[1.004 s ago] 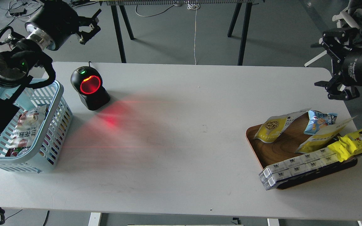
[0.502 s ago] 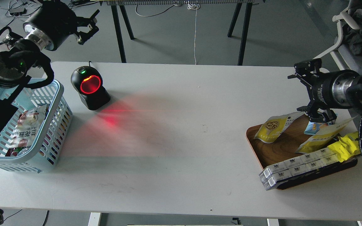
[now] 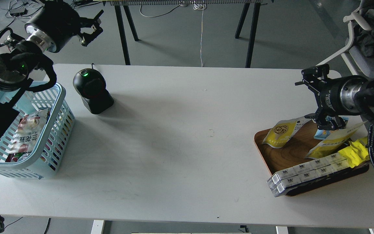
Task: Scan snack and place in basket
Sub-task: 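Lower the right gripper onto the yellow snack packet in the tray, then lift the yellow snack packet and carry it toward the table center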
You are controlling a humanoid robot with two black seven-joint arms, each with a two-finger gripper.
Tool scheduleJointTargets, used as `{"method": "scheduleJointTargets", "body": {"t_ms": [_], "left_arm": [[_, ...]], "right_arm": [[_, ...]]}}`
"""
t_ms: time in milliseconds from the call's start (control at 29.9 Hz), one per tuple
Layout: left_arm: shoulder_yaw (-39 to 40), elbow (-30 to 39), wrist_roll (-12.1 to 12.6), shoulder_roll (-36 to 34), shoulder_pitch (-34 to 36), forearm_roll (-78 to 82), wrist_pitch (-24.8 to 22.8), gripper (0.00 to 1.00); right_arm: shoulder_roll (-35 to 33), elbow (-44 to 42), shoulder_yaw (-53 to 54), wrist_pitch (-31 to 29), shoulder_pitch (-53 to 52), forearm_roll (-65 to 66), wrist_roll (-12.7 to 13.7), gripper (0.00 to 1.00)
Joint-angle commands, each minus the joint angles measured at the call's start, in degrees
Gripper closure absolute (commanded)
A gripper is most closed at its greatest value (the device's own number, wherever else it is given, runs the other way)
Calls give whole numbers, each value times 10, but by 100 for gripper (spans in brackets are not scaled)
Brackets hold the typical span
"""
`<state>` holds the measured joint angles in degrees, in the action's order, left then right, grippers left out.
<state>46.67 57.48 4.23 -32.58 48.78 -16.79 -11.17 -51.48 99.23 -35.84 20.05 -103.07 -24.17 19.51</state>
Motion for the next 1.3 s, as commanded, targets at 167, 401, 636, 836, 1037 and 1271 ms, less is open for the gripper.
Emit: {"method": "scheduleJointTargets", "body": {"t_ms": [167,401,636,836,1037,1271], "left_arm": [[0,0,0,0,0,0,1,0],[0,0,0,0,0,0,1,0],[0,0,0,-2,0,0,1,0],[0,-1,0,-2,-1,0,1,0],[0,-1,0,1,-1,0,1,0],[0,-1,0,3,0,0,2,0]], "right_arm": [[16,0,4,12,32,1,-2,30],[15,0,18,18,49,0,-1,58],[16,0,19,27,69,1,-1,96],[16,0,27,27,69,1,-1,100],[12,1,31,27,69,1,-1,100],[1,0,76,27,69,0,-1,100]]}}
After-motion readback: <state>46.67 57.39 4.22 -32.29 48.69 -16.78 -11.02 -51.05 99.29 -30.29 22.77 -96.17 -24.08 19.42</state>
